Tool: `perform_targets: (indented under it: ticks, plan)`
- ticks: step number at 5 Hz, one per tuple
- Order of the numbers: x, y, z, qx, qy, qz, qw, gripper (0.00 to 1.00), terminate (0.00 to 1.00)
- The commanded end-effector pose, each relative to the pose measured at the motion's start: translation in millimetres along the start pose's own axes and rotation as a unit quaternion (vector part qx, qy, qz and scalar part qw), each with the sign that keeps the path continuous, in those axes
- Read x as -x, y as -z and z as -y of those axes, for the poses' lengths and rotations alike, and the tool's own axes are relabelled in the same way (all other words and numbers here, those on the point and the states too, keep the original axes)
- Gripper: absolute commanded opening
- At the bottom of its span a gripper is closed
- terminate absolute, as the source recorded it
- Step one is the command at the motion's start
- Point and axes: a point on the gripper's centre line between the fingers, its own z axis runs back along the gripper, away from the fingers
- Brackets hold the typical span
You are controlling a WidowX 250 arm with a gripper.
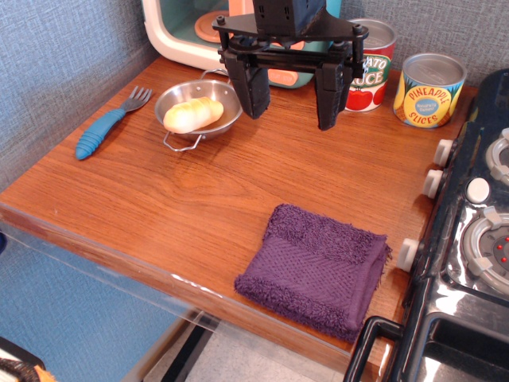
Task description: Put the blue spoon on top of the purple cloth.
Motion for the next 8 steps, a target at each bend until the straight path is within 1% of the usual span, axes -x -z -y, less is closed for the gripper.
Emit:
perform_targets:
  ticks: [1,2,3,4,5,6,7,8]
  plan:
    - [0.0,0.0,0.0,0.000,0.000,0.000,1.0000,1.00,0.00]
    - [-4.4,-4.1,-17.9,-0.005,-0.025,0.001,0.9997,1.00,0.00]
    - [-2.6,-8.4,-48.3,-0.022,-0.057,0.010,0.9981,1.00,0.00]
    - [2.4,-11.4,-98.2,-0.040,-0.081,0.025,0.9956,1.00,0.00]
    - [1.0,-1.3,-149.9,-0.060,-0.064,0.030,0.9957,1.00,0.00]
    - [-12.7,11.8,-199.0,-0.087,-0.040,0.037,0.9947,1.00,0.00]
    - [-20.0,30.0,-225.3,-0.076,-0.027,0.036,0.9961,1.00,0.00]
    - [-28.4,45.5,-236.2,-0.078,-0.009,0.029,0.9965,1.00,0.00]
